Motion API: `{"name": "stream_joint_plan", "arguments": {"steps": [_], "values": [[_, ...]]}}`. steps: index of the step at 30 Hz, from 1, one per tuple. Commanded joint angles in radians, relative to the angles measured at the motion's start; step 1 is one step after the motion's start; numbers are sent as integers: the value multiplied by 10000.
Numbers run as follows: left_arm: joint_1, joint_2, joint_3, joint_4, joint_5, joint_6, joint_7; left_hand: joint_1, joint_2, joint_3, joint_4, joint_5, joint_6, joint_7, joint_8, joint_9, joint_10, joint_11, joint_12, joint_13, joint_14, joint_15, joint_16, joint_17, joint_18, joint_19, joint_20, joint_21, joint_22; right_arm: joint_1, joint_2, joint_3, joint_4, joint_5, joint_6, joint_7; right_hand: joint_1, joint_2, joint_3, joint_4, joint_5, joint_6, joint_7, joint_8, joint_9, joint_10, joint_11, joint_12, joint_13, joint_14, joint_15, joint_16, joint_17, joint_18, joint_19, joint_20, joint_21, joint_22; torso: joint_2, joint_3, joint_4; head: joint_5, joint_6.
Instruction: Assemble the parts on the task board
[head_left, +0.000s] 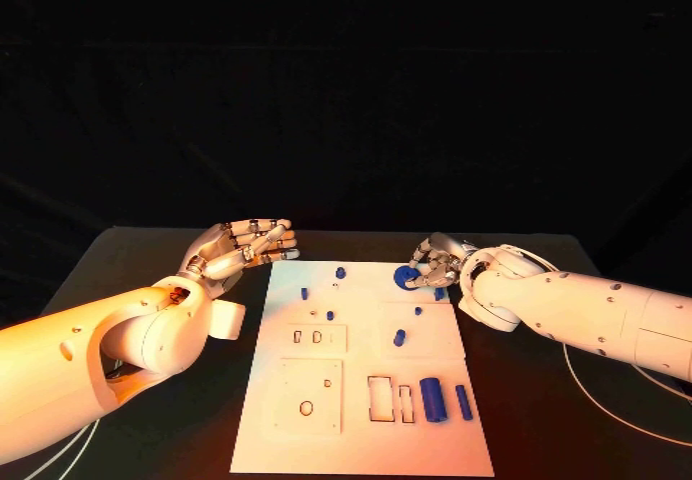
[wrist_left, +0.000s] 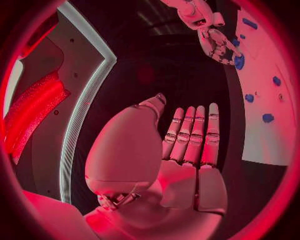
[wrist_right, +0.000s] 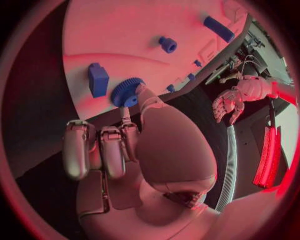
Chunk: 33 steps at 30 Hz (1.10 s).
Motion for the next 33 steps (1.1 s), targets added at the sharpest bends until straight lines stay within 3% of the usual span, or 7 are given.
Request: {"name": "stream_joint_plan", "arguments": {"steps": [1, 16, 17, 22, 24, 33], "values": [[10, 1, 8, 13, 22, 193, 59, 51, -20, -59, -23, -34, -55, 468, -27, -10, -5, 47, -34, 4, -69, -22, -5, 9, 80, -59, -7, -64, -9, -20, 17, -8, 25, -369, 283, -44, 98, 5, 97, -2, 9, 121, -1, 45, -14, 135, 1, 121, 889, 914, 1, 45, 1978, -117, 73, -4, 62, 686, 3, -6, 10, -8, -32], [10, 1, 8, 8, 22, 217, 38, 51, -20, -59, -23, -34, -55, 468, -27, -10, -5, 47, -34, 4, -69, -22, -5, 9, 80, -59, -7, -64, -9, -44, 106, -18, 108, -1379, -5, -254, 216, 137, 746, 87, 30, 532, -83, 2, -112, 344, -75, 296, 1168, 923, -62, 62, 2032, -140, 131, -61, 136, 815, -1, -3, 6, 8, -36], [10, 0, 8, 8, 22, 218, 36, 51, -20, -59, -23, -34, -55, 468, -27, -10, -5, 47, -34, 4, -69, -22, -5, 9, 80, -59, -7, -64, -9, -45, 111, -18, 117, -1432, -65, -272, 257, 84, 983, 111, 774, 609, -88, -49, -145, 353, -116, 303, 1187, 924, -95, 64, 2041, -139, 136, -99, 143, 832, -1, -4, 7, 6, -36], [10, 3, 8, 0, 22, 226, 26, 56, -9, -59, -24, -34, -54, 470, -25, -11, -2, 48, -35, 6, -74, -23, 3, 17, 79, -64, -6, -64, -10, -48, 138, -21, 217, -1723, -666, -350, 90, -48, 1571, 268, 1069, 900, -167, -120, -179, 433, -168, 353, 1283, 930, -139, 71, 2071, -159, 179, -136, 189, 915, -10, -4, 6, 14, -16], [10, 6, 8, -3, 22, 235, 18, 56, -9, -59, -24, -34, -54, 470, -25, -11, -2, 48, -35, 6, -74, -23, 3, 17, 79, -64, -6, -64, -10, -48, 147, -21, 324, -1884, -1020, -374, -158, -105, 1796, 426, 935, 997, -191, -162, -181, 495, -181, 392, 1352, 938, -157, 80, 2108, -170, 210, -154, 220, 967, -7, -4, 6, 17, -6], [10, 21, 7, -24, 22, 248, 1, 56, -9, -59, -24, -34, -54, 470, -25, -11, -2, 48, -35, 6, -74, -23, 3, 17, 79, -64, -6, -64, -10, -40, 172, -19, 962, -2410, -1706, -459, -239, -154, 2009, 460, 1032, 1095, -234, -172, -163, 568, -216, 444, 1441, 947, -187, 90, 2151, -192, 270, -177, 285, 1061, -16, -9, 10, 28, 25]]}}
